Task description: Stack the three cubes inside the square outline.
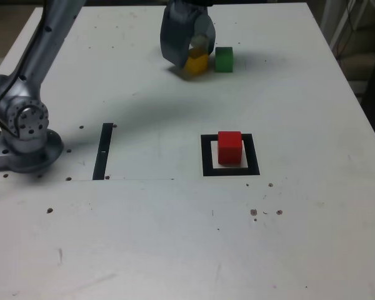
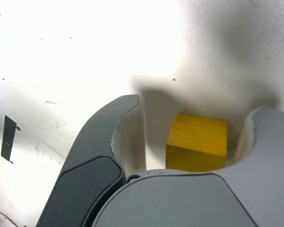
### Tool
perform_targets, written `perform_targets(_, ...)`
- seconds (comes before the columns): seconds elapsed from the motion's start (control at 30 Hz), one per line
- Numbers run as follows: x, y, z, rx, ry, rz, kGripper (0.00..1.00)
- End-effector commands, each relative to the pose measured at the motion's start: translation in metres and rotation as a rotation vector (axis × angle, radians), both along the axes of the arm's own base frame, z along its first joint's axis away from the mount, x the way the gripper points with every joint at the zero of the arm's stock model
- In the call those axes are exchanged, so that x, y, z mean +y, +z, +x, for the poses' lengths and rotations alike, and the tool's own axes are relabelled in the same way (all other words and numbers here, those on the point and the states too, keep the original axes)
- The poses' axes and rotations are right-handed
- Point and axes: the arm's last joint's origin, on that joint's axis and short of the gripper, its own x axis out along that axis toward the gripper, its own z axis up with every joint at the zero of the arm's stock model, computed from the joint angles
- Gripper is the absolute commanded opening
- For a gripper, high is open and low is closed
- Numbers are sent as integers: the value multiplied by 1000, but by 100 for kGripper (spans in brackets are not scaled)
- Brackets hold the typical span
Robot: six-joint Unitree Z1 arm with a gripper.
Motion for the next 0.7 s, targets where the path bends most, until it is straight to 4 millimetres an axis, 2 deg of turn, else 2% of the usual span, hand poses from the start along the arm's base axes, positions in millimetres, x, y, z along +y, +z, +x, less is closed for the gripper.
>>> perform_targets(0.0,1,0,0,5,1,-1,34)
perform_targets(0.13,2,1,0,2,-1,7,25)
perform_targets(0.67,1,2,0,-1,-6,5,24)
